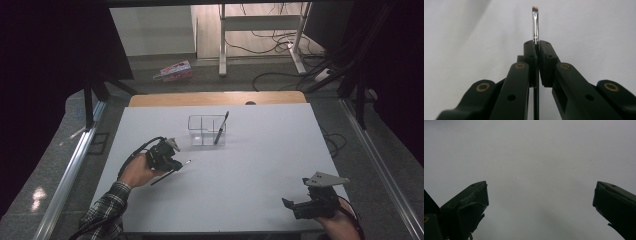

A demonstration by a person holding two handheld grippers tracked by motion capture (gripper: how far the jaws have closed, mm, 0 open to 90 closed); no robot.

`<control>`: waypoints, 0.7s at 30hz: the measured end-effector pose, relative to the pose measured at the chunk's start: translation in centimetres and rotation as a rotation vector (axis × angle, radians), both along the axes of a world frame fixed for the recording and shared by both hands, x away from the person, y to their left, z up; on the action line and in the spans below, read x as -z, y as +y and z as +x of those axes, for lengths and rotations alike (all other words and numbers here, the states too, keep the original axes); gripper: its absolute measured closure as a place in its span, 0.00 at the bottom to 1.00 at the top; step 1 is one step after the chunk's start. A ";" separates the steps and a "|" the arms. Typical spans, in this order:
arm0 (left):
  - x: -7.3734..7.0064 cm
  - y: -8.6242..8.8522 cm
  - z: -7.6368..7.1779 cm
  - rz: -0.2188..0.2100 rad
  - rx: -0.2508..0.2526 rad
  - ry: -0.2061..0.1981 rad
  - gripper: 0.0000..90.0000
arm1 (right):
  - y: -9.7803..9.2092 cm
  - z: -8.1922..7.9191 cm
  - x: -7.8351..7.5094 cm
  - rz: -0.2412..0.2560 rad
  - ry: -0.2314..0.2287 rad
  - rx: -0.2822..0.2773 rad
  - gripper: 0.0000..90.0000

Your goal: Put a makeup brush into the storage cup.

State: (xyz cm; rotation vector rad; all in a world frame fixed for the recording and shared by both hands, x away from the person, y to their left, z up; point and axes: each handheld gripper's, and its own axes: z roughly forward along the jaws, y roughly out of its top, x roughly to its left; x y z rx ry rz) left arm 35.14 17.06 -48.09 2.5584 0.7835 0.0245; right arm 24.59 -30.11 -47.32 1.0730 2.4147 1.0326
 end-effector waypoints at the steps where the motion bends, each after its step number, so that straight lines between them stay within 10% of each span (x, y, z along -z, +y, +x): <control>1: -0.1 0.0 -0.1 -0.012 -0.005 -0.002 0.95 | 0.0 0.0 0.0 0.000 0.000 0.000 0.00; 21: -1.9 1.2 -2.5 -0.268 -0.063 -0.064 0.95 | 0.0 0.0 -0.2 0.028 -0.020 0.013 0.00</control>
